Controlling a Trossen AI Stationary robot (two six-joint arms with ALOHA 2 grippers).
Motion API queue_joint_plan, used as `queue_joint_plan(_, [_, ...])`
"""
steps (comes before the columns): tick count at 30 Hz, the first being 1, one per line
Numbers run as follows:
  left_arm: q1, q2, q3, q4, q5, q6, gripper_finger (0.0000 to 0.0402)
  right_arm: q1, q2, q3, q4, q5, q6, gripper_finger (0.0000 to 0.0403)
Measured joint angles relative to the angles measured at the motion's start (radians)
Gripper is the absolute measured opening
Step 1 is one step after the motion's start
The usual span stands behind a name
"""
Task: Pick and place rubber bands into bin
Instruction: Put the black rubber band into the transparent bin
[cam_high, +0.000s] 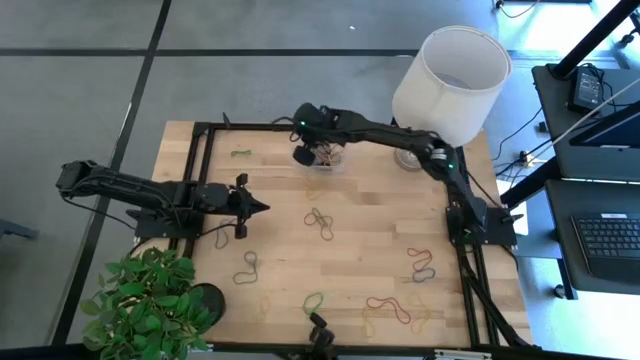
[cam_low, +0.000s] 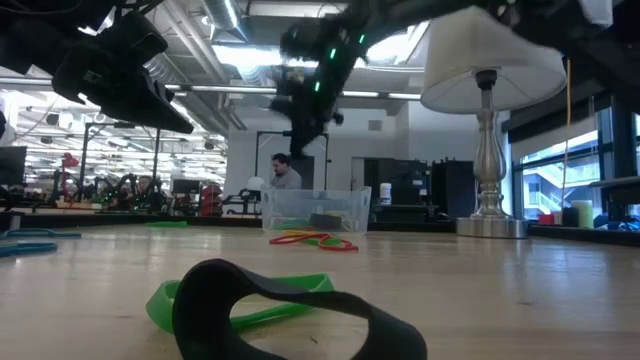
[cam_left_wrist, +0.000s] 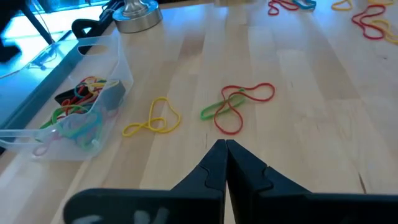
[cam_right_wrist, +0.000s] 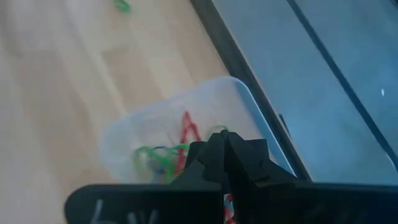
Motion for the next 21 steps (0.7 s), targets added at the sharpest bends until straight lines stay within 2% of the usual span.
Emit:
queue_joint_plan(10, [0.0, 0.0, 0.0, 0.0, 0.0, -0.001, 0.0003, -0.042, 0.178, 0.026, 0.018, -0.006, 0.004, 0.0022])
queue_joint_plan(16, [0.0, 0.0, 0.0, 0.0, 0.0, -0.001, 0.0001, -0.042, 0.195, 0.026, 0.042, -0.05, 0.034, 0.0044])
queue_joint_plan(21, [0.0, 0.0, 0.0, 0.001, 0.0, -0.002, 0.0003, -0.042, 0.188, 0.026, 0.038, -0.084, 0.057, 0.0078])
